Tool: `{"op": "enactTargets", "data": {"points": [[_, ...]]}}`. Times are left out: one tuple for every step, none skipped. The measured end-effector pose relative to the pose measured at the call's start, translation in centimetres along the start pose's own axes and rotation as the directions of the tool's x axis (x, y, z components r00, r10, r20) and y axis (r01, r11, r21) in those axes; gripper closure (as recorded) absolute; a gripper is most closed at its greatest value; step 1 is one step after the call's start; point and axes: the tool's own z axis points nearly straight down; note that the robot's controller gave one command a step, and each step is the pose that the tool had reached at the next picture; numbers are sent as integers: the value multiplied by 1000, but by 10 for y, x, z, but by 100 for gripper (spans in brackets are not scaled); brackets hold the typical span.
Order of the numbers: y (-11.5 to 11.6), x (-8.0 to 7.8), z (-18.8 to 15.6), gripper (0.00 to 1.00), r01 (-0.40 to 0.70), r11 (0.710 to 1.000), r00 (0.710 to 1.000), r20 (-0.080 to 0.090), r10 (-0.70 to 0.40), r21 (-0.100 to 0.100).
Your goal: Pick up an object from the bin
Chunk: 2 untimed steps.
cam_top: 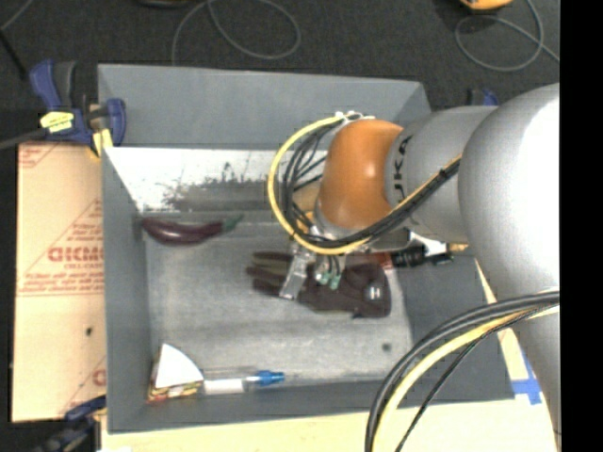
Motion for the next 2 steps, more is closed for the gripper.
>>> {"op": "enactTargets", "data": {"points": [[-2, 2, -111, 100, 36, 999, 999, 2, -36, -1], [-2, 2, -111, 100, 36, 999, 999, 2, -36, -1]]}}
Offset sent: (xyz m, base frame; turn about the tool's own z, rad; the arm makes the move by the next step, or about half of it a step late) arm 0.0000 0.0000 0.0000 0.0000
